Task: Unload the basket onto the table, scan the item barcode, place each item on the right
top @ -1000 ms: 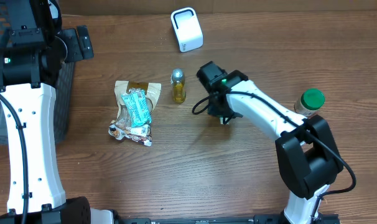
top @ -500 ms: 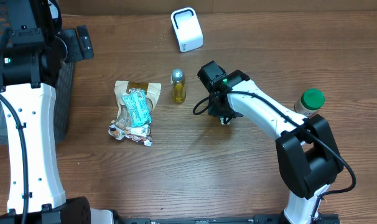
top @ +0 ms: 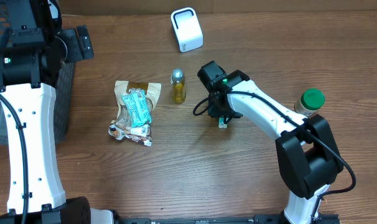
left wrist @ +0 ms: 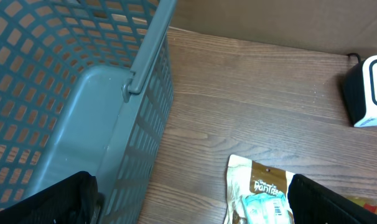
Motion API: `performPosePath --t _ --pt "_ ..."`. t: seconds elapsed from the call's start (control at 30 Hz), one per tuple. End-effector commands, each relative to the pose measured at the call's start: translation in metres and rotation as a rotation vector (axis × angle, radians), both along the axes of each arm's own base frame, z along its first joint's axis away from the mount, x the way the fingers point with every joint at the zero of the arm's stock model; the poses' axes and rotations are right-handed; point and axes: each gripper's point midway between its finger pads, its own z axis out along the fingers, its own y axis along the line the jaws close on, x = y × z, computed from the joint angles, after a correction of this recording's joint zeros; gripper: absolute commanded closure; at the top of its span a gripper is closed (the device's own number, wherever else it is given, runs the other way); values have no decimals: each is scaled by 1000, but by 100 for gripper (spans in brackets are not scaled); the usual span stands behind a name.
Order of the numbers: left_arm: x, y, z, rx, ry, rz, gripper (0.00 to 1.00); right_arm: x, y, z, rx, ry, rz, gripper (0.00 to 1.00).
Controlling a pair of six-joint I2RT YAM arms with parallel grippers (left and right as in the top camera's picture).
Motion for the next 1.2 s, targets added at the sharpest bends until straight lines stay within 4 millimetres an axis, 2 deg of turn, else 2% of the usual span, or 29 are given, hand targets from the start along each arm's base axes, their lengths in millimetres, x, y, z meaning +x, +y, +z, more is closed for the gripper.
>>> performPosePath --t 0.0,0.13,0.23,0.43,0.5,0.67,0.77,0.97,1.17 --pt "1 0 -1 9 6 -13 0 6 3 10 25 -44 0 50" --pt "1 0 -1 9 7 -13 0 21 3 12 54 -96 -20 41" --pt "1 0 -1 9 7 -13 0 36 -3 15 76 -138 -51 40" --pt "1 0 -1 9 6 -13 1 57 -37 17 103 -177 -216 41" --pt "1 0 -1 9 7 -13 1 57 -51 16 105 -169 -286 46" --pt "1 0 -1 9 7 -13 1 42 -59 9 160 -65 -327 78" --pt "1 0 -1 9 7 -13 0 25 -61 6 154 11 -331 90" --pt "1 0 -1 9 7 -13 0 -1 -49 4 157 116 -294 93" --pt "1 0 -1 9 6 -13 0 -4 -32 4 180 122 -228 94"
